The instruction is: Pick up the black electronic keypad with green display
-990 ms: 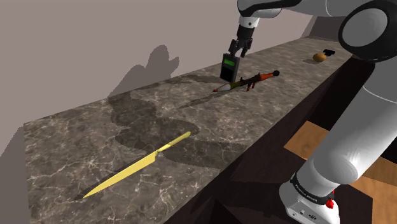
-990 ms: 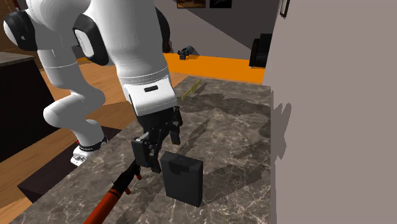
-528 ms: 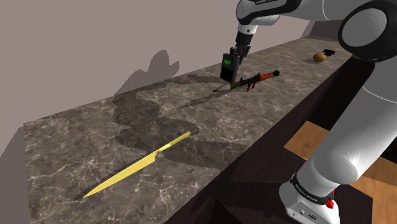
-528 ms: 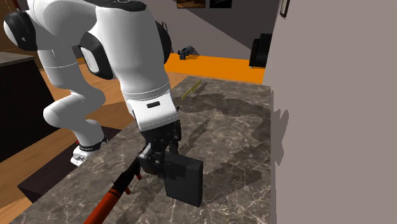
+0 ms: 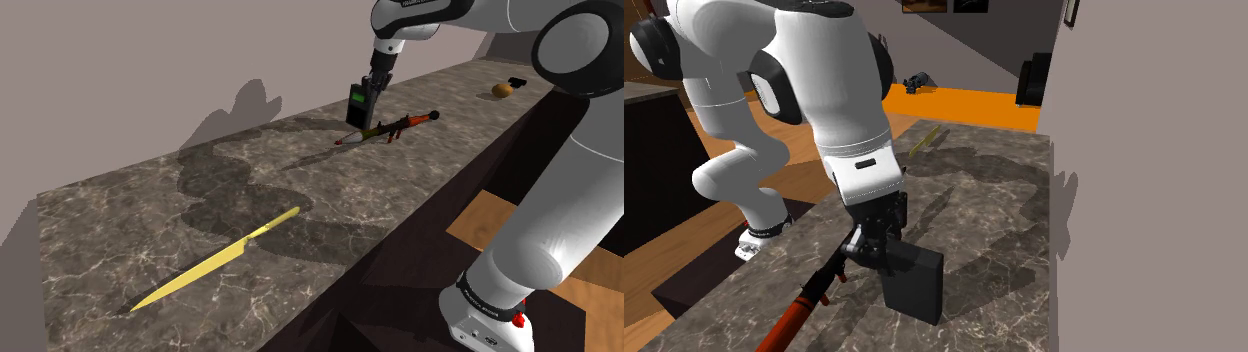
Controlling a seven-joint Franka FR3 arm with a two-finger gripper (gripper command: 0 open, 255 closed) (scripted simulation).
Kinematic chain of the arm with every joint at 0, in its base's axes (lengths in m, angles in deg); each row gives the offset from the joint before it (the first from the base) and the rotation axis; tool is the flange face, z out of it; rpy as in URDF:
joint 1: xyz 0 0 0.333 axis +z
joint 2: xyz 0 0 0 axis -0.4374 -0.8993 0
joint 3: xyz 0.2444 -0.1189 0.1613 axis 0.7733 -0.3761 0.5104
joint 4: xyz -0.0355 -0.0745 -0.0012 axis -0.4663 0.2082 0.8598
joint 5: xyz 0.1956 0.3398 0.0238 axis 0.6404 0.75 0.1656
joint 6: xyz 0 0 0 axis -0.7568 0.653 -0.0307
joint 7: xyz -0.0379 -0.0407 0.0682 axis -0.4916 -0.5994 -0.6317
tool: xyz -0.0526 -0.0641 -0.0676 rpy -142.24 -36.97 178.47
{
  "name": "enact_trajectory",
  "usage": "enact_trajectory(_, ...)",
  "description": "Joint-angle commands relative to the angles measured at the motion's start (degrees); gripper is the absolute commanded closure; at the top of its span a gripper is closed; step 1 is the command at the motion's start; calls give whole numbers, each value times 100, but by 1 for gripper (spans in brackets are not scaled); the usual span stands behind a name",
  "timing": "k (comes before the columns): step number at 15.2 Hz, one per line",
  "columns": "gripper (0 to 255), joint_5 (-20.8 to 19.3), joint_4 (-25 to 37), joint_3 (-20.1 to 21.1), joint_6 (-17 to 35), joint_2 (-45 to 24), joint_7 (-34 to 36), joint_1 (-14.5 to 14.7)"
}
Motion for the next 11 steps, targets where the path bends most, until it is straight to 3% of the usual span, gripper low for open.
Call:
enact_trajectory(1, 255, 3, 2, -4, 9, -19, -6, -5)
enact_trajectory(11, 255, 0, 809, -13, -768, -50, 26, -16)
